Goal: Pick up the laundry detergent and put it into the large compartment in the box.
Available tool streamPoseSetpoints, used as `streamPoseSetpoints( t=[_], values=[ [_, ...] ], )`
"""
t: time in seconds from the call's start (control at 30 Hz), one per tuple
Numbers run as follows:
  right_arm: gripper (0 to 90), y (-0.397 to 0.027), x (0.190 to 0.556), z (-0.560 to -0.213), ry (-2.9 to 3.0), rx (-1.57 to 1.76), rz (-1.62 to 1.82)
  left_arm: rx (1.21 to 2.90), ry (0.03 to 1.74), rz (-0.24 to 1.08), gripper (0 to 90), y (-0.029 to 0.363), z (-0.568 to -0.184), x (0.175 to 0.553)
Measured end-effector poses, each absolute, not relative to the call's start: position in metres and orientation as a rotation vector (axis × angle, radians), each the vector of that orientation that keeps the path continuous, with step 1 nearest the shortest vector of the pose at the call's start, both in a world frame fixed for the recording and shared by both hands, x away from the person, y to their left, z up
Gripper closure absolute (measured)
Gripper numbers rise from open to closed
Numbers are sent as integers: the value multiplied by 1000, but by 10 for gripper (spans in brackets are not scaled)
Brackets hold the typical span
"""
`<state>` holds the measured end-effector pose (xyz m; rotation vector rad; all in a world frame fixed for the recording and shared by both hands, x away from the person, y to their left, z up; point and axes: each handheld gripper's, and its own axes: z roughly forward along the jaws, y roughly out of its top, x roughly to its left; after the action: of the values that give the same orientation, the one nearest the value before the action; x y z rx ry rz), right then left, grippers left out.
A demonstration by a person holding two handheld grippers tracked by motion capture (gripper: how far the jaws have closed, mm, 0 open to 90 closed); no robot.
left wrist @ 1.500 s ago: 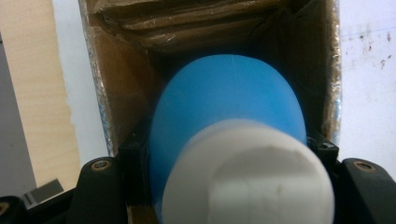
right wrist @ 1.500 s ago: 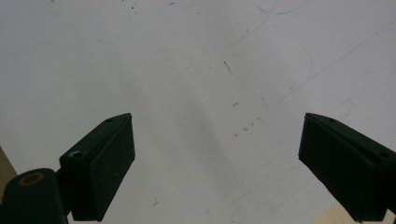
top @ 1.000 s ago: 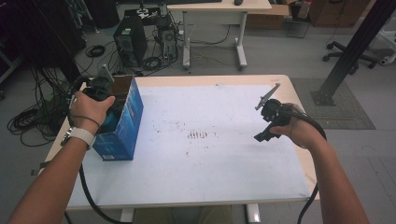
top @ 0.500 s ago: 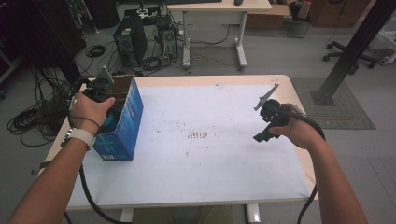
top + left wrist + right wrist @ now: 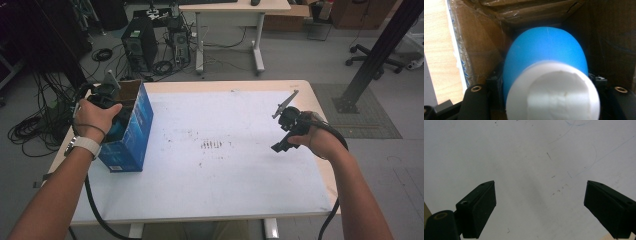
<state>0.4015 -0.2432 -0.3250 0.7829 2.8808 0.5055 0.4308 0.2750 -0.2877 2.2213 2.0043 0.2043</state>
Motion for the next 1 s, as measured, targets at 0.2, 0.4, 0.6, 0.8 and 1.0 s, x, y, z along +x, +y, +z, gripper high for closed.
streamPoseSetpoints(
  t=[0.2,0.4,0.6,0.8,1.0],
  values=[
    [106,-242,401,-326,2884,784,505,2224,1999,194,330,276,-288,432],
    [106,-244,400,-326,2881,788,502,2229,1982,178,278,276,-288,432],
    [106,-245,399,-326,2881,791,502,2223,1978,171,254,275,-288,432],
    [106,-245,398,-327,2883,794,509,2211,1970,163,242,277,-285,430],
    [104,-244,398,-327,2887,787,528,2204,1964,168,236,276,-281,428]
  ],
)
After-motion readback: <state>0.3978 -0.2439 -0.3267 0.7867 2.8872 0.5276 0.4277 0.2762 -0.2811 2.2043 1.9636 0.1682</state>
